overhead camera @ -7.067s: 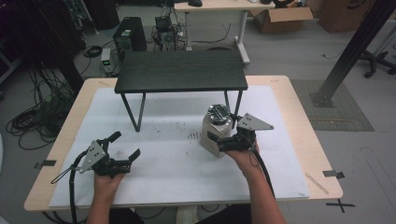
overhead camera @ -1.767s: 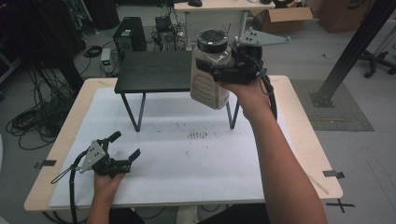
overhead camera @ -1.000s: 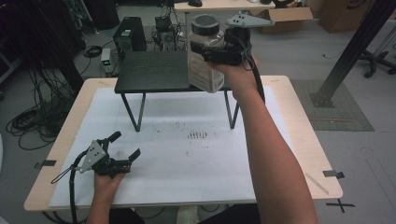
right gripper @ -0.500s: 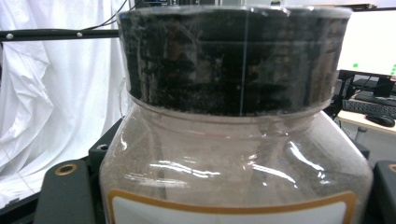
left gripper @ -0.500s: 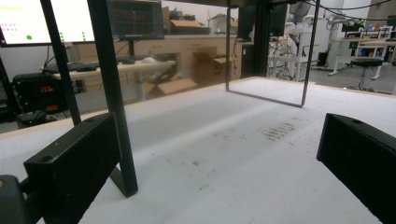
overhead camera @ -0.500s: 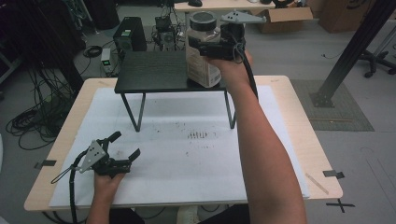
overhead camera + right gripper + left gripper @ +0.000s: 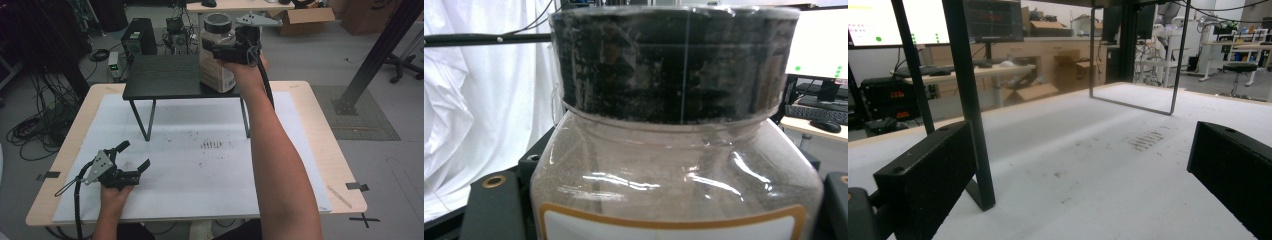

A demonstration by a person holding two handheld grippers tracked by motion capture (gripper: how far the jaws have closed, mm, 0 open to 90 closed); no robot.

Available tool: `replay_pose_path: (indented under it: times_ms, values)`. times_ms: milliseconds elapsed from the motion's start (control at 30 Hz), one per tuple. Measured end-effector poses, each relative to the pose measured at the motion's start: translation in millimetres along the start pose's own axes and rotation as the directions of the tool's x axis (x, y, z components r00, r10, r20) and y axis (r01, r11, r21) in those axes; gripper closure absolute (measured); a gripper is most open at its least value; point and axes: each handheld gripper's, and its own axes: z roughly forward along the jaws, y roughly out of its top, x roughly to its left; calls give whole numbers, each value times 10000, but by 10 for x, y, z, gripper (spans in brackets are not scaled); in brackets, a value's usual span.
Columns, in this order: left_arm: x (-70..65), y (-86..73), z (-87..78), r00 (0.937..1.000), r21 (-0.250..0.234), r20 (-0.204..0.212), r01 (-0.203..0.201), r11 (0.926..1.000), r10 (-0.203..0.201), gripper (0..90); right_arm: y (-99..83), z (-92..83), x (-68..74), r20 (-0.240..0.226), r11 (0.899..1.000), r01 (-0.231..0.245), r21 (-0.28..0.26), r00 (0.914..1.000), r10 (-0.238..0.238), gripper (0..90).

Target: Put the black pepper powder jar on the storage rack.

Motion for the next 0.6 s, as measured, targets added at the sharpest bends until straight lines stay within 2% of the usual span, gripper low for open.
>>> replay_pose_path:
  times_ms: [167,600]
  values:
    - [-1,0,0,10000,-6,-6,-11,10000,11,2,-32,-15,-4,-101,9998,109,-190,9999,-111,221]
    - [0,0,0,10000,-5,-3,1,10000,-1,2,-38,-20,0,-92,9996,123,-238,9999,-125,216]
